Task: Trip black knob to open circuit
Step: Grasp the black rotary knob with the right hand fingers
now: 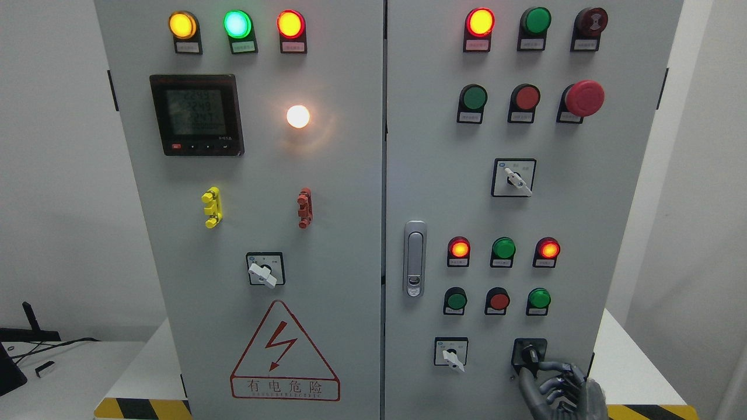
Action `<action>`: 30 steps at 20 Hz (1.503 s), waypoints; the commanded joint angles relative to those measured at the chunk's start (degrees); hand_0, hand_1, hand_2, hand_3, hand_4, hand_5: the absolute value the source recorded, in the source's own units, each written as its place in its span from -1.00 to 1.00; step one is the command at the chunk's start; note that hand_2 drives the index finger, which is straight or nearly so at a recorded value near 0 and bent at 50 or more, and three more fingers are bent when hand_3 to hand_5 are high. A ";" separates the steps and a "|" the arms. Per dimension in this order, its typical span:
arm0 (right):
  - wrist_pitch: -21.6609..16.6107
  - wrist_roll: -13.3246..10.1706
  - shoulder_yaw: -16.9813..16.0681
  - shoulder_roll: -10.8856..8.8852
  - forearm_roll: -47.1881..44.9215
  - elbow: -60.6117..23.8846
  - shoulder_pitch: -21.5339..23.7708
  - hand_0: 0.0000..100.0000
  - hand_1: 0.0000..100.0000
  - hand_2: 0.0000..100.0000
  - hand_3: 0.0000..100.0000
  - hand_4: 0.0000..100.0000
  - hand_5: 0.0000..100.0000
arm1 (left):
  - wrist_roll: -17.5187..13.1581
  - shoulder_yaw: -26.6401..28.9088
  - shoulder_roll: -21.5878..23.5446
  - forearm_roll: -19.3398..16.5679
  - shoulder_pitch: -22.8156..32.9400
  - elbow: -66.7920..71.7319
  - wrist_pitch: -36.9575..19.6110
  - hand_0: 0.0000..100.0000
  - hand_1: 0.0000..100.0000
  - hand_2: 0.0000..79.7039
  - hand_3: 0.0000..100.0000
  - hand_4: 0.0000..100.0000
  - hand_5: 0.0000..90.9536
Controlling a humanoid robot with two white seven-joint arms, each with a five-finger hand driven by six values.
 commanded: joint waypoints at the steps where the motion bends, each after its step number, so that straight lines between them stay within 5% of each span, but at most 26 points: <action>1: 0.05 -0.08 0.18 -0.02 0.00 -0.01 -0.21 -0.45 0.49 -0.04 0.57 0.72 0.97 | -0.04 0.00 0.05 -1.76 0.00 -0.04 0.03 -0.76 -0.22 -1.00 -1.00 -1.00 -1.00; 30: 1.02 -0.17 1.15 0.42 -0.35 0.07 -0.21 -0.43 0.45 0.03 0.61 0.75 0.98 | -0.04 0.00 -0.04 -1.76 0.00 0.04 0.03 -0.76 -0.22 -1.00 -1.00 -1.00 -1.00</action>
